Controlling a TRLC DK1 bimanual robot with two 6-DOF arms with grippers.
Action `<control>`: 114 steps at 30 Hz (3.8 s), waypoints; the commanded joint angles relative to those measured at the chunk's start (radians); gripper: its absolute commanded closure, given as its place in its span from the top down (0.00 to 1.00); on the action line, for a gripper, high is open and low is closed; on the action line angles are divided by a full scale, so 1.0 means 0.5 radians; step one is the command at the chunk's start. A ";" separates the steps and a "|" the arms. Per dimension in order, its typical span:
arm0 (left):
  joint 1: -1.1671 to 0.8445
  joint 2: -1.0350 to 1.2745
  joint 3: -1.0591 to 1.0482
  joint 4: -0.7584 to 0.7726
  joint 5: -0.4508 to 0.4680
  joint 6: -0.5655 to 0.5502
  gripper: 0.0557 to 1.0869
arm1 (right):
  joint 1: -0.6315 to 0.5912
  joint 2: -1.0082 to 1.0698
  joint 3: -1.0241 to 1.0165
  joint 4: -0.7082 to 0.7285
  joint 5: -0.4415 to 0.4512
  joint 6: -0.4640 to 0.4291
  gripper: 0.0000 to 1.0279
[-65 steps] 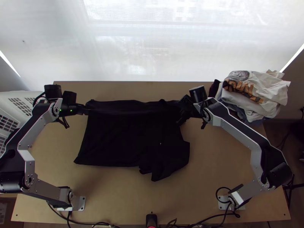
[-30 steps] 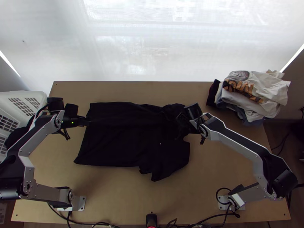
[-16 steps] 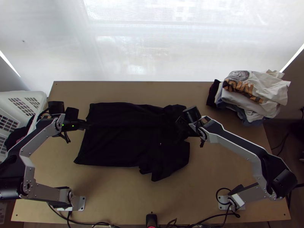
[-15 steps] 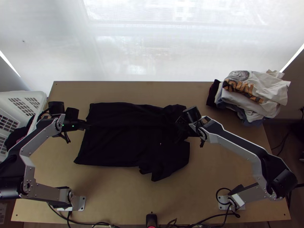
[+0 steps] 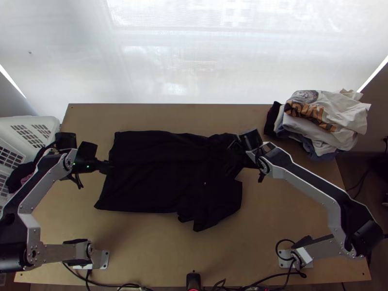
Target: Fold the t-shirt
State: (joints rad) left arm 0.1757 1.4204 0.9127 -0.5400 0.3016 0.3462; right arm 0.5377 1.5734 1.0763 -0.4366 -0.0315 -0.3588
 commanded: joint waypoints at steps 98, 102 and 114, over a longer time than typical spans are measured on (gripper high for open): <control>0.210 -0.325 -0.417 -0.390 -0.075 0.342 0.03 | 1.213 0.059 -0.017 -0.379 -0.140 0.064 0.03; 0.213 -0.337 -0.417 -0.405 -0.075 0.338 0.03 | 1.183 0.010 -0.030 -0.388 -0.136 0.064 0.03; 0.216 -0.436 -0.399 -0.460 -0.072 0.317 0.03 | 1.032 -0.110 0.056 -0.428 -0.100 0.055 0.03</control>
State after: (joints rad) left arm 0.2810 1.2327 0.7063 -0.7532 0.2653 0.5117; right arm 1.1019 1.5448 1.0695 -0.6365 -0.0937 -0.3256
